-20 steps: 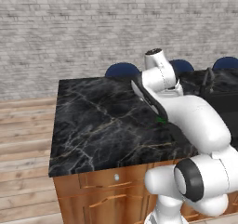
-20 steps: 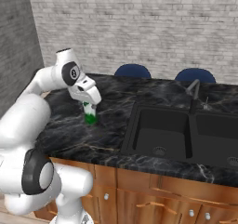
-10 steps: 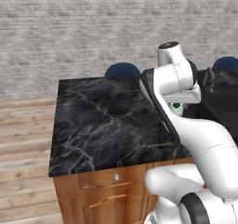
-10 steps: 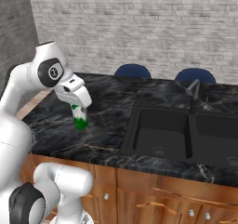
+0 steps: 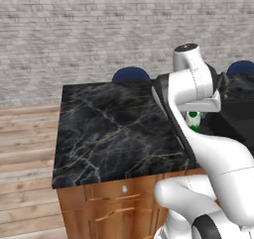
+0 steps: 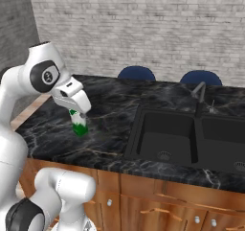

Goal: Gather the eggs and milk located in the vicinity of the sink area and place them right next to the bowl.

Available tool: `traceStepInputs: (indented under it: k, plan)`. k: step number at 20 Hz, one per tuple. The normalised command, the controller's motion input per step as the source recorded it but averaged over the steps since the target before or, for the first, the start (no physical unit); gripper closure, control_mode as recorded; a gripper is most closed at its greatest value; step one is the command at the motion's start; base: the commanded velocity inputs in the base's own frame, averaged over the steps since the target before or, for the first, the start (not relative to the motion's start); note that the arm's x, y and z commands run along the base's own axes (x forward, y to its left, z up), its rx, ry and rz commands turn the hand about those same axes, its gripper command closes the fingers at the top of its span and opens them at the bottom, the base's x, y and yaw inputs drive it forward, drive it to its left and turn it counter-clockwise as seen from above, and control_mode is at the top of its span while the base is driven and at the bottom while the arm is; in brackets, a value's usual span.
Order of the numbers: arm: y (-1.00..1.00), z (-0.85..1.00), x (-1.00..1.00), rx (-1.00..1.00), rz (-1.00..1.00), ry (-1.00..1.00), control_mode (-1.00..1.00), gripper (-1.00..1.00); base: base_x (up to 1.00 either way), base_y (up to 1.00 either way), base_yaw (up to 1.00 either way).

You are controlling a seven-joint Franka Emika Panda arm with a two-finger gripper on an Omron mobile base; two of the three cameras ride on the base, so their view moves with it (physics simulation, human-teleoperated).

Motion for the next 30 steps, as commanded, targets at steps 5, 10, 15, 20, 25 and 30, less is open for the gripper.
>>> traceStepInputs:
  k: [5, 10, 15, 20, 25, 30]
  plan:
    - [0.0, 0.0, 0.0, 0.0, 0.0, 0.0, 1.0, 1.0, -0.34, -0.31, 0.0]
    - [0.0, 0.0, 0.0, 0.0, 0.0, 0.0, 1.0, 1.0, -0.31, -0.53, 0.0]
    - [0.0, 0.0, 0.0, 0.0, 0.0, 0.0, 1.0, 1.0, -0.19, -0.57, 0.0]
    - [0.0, 0.0, 0.0, 0.0, 0.0, 0.0, 1.0, 1.0, -0.05, -0.67, 0.0]
    - [0.0, 0.0, 0.0, 0.0, 0.0, 0.0, 1.0, 1.0, -0.02, -0.77, 0.0]
    - [0.0, 0.0, 0.0, 0.0, 0.0, 0.0, 1.0, 1.0, 0.0, -0.82, 0.0]
